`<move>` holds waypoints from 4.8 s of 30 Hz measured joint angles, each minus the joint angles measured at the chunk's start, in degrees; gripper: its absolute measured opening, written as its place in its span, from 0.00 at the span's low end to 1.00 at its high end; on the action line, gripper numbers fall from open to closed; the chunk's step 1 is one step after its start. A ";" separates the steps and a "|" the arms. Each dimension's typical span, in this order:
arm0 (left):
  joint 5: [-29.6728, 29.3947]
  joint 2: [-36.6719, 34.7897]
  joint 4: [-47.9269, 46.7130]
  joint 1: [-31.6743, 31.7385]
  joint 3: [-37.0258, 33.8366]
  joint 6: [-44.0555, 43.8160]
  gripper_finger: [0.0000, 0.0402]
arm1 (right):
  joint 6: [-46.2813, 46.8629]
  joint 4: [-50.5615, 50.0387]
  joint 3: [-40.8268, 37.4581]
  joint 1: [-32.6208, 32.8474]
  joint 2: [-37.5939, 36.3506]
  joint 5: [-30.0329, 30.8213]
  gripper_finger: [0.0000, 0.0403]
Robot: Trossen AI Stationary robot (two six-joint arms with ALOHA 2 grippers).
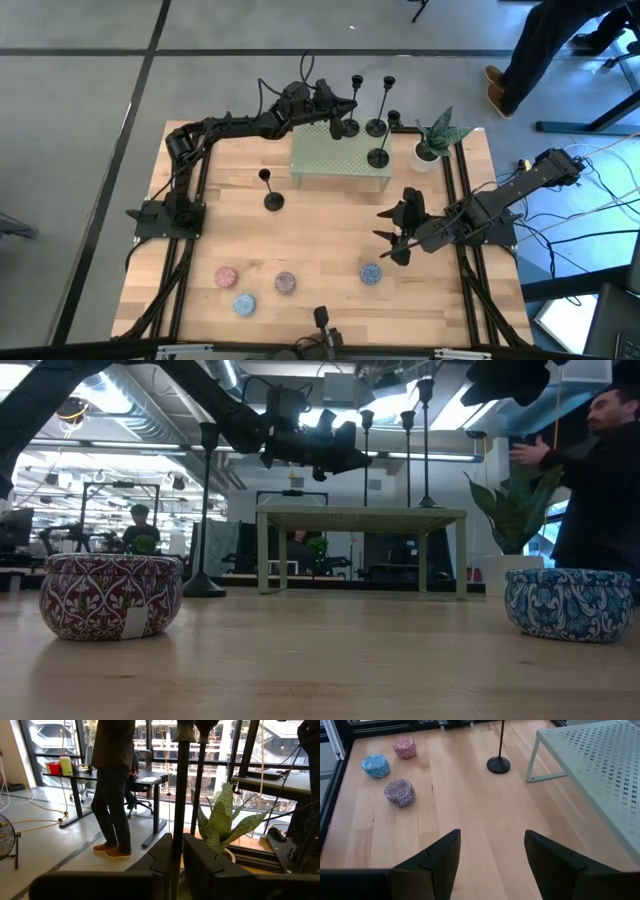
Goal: Pick & Place candle stick holders
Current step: Put the black candle holder on the shelf, then align the black candle holder with the black candle holder on the shelf
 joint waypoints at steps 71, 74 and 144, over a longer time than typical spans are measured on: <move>10.11 -75.61 -46.19 -8.14 -36.51 8.09 0.43 | 1.88 0.29 0.00 0.00 0.04 1.50 0.56; 6.44 -80.35 -46.15 -8.79 -40.81 6.83 0.43 | 1.48 0.72 0.00 -0.02 0.04 1.51 0.56; -12.87 -72.38 -6.26 -14.69 -75.25 -7.57 0.42 | -0.99 1.78 0.00 -3.08 0.04 1.53 0.56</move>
